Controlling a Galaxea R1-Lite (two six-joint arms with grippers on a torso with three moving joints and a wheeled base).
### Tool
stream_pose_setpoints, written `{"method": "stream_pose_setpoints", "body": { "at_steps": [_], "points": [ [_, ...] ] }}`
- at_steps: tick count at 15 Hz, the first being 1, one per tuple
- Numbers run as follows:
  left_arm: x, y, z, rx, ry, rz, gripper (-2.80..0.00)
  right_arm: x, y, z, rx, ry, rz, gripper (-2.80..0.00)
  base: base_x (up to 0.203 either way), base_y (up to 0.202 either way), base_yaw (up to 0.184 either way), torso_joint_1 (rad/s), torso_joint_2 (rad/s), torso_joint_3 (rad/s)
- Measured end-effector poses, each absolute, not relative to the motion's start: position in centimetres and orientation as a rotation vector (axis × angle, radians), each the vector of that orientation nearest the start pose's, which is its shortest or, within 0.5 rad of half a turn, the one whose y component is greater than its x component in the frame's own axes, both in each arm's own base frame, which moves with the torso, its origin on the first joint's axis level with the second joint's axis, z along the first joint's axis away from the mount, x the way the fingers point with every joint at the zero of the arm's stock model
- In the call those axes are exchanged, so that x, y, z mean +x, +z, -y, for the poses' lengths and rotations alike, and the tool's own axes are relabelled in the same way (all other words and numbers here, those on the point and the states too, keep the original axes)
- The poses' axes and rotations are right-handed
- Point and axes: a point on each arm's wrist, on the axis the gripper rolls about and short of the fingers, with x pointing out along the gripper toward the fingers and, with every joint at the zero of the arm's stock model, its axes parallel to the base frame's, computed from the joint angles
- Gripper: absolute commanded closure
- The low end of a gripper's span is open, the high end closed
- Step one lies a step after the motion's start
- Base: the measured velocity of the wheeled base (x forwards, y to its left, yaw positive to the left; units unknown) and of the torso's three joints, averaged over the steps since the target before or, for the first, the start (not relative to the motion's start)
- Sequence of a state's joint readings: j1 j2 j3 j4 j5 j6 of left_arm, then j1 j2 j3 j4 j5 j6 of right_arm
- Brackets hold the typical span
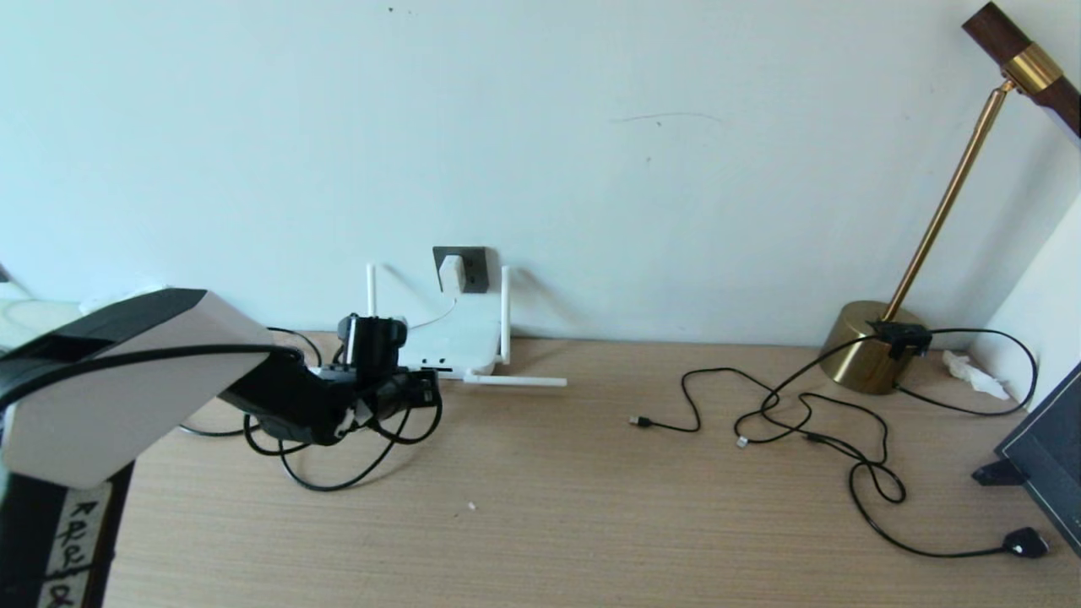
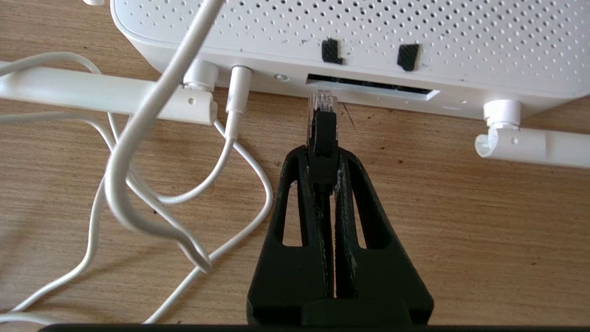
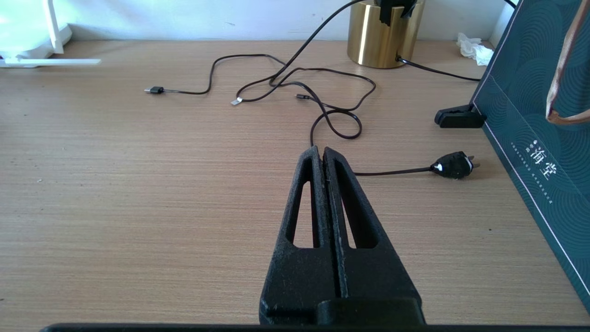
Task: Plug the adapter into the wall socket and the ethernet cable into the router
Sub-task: Plug cable into router interface
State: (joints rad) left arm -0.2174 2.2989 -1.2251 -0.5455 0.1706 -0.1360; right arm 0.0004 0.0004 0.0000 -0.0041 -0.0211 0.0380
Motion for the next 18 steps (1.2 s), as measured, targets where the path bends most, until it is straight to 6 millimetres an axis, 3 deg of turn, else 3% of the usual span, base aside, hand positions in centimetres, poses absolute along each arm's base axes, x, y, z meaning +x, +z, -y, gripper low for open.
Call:
{"method": "stream_pose_setpoints", "body": {
  "at_steps": [18],
  "points": [
    [43.44,5.59,9.23,-0.04,-0.013,-0.497,0.0,-2.28,7.59,0.05,0.038,-0.021,0.004,0.0,0.0,0.0,0.0,0.0,0.0,0.0]
  ]
}}
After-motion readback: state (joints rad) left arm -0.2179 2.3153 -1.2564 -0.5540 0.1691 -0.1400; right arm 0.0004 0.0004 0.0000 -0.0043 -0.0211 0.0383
